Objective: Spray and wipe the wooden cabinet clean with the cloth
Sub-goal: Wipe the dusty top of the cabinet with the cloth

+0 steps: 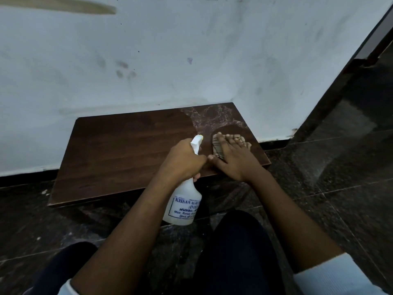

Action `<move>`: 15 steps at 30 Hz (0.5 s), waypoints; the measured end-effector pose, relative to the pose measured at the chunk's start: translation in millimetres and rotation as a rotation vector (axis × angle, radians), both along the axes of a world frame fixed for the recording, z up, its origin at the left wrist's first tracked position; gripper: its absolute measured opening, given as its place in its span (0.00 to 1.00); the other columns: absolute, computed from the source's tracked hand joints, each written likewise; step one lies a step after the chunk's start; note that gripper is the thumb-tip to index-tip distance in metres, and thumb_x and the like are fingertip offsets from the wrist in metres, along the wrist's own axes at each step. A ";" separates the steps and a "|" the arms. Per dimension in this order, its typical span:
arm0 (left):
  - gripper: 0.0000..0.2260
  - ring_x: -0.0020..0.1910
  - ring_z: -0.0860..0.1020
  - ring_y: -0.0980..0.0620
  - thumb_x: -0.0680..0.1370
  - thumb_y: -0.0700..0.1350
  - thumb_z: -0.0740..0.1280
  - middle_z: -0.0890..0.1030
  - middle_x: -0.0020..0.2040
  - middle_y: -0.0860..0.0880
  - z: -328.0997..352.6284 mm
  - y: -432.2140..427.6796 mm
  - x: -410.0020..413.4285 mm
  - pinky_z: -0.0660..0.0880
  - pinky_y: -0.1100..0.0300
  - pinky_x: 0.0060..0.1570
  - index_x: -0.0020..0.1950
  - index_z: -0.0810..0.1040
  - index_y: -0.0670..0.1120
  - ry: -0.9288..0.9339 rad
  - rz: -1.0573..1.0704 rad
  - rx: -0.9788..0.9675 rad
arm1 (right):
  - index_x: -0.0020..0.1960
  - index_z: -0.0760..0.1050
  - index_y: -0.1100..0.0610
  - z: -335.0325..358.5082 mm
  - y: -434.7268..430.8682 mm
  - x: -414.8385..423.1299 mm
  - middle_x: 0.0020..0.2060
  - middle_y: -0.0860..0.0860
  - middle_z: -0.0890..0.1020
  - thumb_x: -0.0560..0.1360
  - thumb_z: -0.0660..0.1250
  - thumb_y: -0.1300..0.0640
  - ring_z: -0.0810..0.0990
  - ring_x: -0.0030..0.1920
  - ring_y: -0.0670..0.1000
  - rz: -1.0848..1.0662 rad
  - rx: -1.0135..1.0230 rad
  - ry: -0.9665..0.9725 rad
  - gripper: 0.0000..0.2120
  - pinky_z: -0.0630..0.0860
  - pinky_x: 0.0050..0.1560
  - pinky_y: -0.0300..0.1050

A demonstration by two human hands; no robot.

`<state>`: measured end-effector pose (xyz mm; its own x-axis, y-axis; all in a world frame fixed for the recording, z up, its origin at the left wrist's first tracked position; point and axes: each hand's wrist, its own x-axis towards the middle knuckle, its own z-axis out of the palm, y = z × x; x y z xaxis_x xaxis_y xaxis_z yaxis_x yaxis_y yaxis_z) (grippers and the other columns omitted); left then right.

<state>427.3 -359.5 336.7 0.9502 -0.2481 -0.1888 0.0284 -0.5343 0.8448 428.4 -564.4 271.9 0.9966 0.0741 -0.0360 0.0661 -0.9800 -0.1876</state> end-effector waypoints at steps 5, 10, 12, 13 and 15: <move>0.06 0.22 0.81 0.49 0.75 0.42 0.66 0.80 0.32 0.48 -3.1 3.0 2.1 0.78 0.58 0.26 0.50 0.76 0.46 0.013 0.051 -0.019 | 0.84 0.42 0.54 9.5 -22.0 26.4 0.83 0.58 0.45 0.78 0.43 0.25 0.45 0.83 0.60 -0.194 -0.090 0.098 0.46 0.42 0.80 0.59; 0.05 0.22 0.81 0.51 0.73 0.42 0.66 0.81 0.27 0.51 -4.9 9.6 3.3 0.75 0.62 0.24 0.46 0.76 0.51 0.016 0.071 -0.033 | 0.84 0.45 0.59 12.8 30.8 43.6 0.83 0.58 0.48 0.78 0.41 0.27 0.47 0.83 0.59 0.008 -0.102 0.069 0.46 0.46 0.82 0.58; 0.05 0.22 0.82 0.50 0.72 0.42 0.67 0.83 0.29 0.49 -3.5 8.6 4.5 0.76 0.61 0.23 0.45 0.76 0.52 0.001 0.065 -0.032 | 0.84 0.45 0.57 7.8 35.9 30.0 0.84 0.56 0.48 0.74 0.36 0.27 0.47 0.83 0.57 0.131 -0.116 0.063 0.49 0.44 0.81 0.55; 0.05 0.22 0.82 0.50 0.72 0.42 0.67 0.83 0.30 0.48 -3.1 9.0 5.4 0.76 0.60 0.24 0.46 0.77 0.50 -0.008 0.070 -0.027 | 0.85 0.46 0.55 5.1 31.2 23.7 0.84 0.54 0.49 0.73 0.35 0.26 0.47 0.83 0.56 0.170 -0.121 0.053 0.49 0.44 0.81 0.55; 0.06 0.23 0.82 0.50 0.73 0.43 0.66 0.82 0.31 0.48 -3.2 12.4 6.6 0.78 0.59 0.26 0.50 0.77 0.46 -0.005 0.092 -0.018 | 0.85 0.46 0.52 1.2 12.6 17.8 0.84 0.51 0.49 0.75 0.38 0.25 0.48 0.83 0.54 0.164 -0.134 0.031 0.46 0.45 0.80 0.58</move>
